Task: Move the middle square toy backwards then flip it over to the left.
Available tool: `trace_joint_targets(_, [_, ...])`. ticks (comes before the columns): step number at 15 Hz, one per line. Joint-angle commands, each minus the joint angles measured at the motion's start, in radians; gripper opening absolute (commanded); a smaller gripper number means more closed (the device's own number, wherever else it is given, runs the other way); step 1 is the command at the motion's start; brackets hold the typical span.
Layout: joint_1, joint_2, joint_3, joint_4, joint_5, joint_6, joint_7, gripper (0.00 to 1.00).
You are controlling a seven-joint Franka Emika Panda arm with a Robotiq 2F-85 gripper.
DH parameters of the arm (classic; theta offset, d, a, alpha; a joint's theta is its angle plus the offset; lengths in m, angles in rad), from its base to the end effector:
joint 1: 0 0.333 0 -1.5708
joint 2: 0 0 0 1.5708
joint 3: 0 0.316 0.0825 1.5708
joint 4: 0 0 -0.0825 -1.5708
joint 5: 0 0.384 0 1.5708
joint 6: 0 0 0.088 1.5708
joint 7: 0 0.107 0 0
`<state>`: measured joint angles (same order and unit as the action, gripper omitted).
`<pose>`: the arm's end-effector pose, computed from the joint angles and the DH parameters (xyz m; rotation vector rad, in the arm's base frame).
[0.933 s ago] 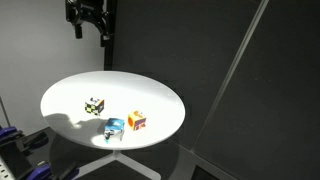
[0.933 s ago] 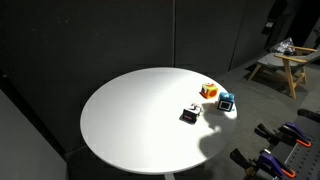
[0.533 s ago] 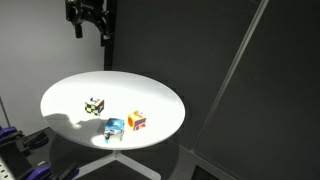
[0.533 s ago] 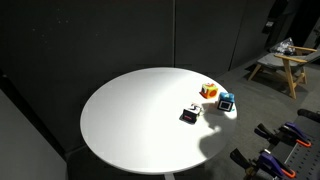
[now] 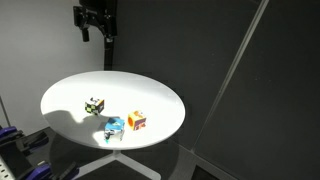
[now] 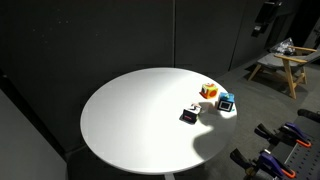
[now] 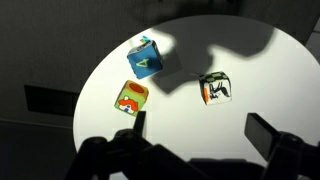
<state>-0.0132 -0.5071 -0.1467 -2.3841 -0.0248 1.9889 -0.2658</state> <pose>0.4038 -0.0721 0.5133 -3.1049 -0.2008 -0.1792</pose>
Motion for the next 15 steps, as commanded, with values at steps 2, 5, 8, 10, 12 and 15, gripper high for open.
trace_joint_targets(2, [-0.041,0.078,0.041,0.010,-0.041,0.094,0.109,1.00])
trace_joint_targets(5, [-0.047,0.132,0.036,0.006,-0.035,0.153,0.125,1.00])
trace_joint_targets(8, [-0.052,0.190,0.028,0.006,-0.018,0.201,0.118,1.00])
trace_joint_targets(10, [-0.053,0.229,0.024,0.004,-0.012,0.240,0.115,1.00])
trace_joint_targets(12, [-0.053,0.264,0.020,-0.002,-0.003,0.288,0.104,1.00])
trace_joint_targets(15, [-0.056,0.312,0.020,-0.013,-0.007,0.372,0.095,1.00])
